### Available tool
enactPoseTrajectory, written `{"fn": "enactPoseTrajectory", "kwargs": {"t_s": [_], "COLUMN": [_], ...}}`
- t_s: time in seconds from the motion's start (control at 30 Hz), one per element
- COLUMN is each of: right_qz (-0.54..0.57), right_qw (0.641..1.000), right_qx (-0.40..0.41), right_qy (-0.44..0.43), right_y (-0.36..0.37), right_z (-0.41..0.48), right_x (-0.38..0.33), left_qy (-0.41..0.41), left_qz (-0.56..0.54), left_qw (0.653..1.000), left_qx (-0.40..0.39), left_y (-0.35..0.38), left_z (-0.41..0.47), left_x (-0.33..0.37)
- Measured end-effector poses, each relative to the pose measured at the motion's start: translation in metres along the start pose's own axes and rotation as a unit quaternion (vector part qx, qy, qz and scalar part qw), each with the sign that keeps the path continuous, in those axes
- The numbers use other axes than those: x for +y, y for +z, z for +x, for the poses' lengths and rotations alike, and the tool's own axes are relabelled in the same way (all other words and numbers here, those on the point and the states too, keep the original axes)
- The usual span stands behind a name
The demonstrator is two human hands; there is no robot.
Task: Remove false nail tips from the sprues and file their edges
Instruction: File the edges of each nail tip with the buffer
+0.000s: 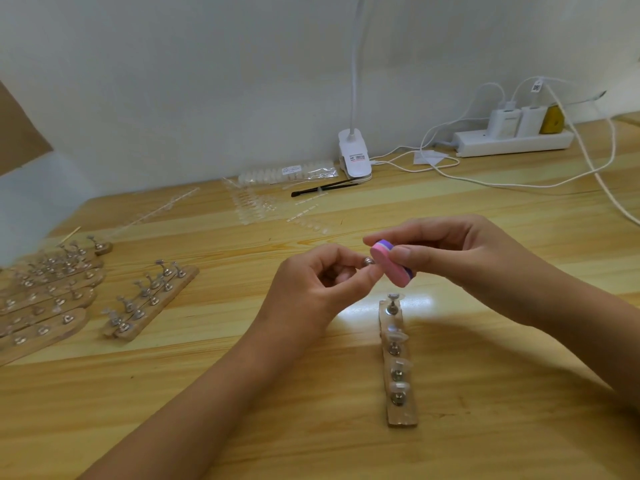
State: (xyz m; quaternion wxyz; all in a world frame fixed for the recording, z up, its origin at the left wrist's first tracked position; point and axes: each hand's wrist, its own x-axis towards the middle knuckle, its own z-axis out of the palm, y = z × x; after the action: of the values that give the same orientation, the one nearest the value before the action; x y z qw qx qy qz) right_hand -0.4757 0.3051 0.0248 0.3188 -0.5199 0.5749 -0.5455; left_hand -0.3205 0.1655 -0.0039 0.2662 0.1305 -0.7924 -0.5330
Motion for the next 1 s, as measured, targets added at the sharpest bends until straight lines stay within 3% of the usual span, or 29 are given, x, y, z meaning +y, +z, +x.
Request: {"fn": "enactPoseTrajectory", "kwargs": {"t_s": [0.17, 0.3, 0.43, 0.6, 0.73, 0.83, 1.0], "right_qz": [-0.004, -0.016, -0.014, -0.021, -0.012, -0.018, 0.009], "right_qw": [0.999, 0.998, 0.998, 0.998, 0.998, 0.998, 1.000], "right_qx": [-0.045, -0.065, -0.062, -0.062, -0.060, -0.055, 0.000], "right_qy": [-0.003, 0.003, 0.004, 0.001, 0.002, -0.001, -0.018], "right_y": [-0.002, -0.008, -0.004, -0.008, -0.003, -0.006, 0.002], "right_z": [0.000, -0.001, 0.000, -0.001, 0.000, 0.000, 0.001], "right_x": [0.000, -0.003, 0.000, -0.003, 0.000, -0.002, 0.003], "left_qy": [0.058, 0.033, 0.071, 0.019, 0.037, 0.015, 0.003], "left_qz": [0.062, 0.031, 0.065, -0.001, 0.024, -0.007, -0.002], "left_qw": [0.995, 0.998, 0.993, 0.999, 0.996, 0.998, 0.999], "left_qx": [-0.044, -0.039, -0.068, -0.049, -0.083, -0.062, -0.040], "left_y": [0.004, 0.002, 0.006, 0.002, 0.003, 0.001, -0.002], "left_z": [-0.005, -0.003, -0.005, -0.001, -0.002, -0.001, 0.000], "left_x": [0.003, 0.005, 0.006, 0.005, 0.004, 0.008, 0.007]}}
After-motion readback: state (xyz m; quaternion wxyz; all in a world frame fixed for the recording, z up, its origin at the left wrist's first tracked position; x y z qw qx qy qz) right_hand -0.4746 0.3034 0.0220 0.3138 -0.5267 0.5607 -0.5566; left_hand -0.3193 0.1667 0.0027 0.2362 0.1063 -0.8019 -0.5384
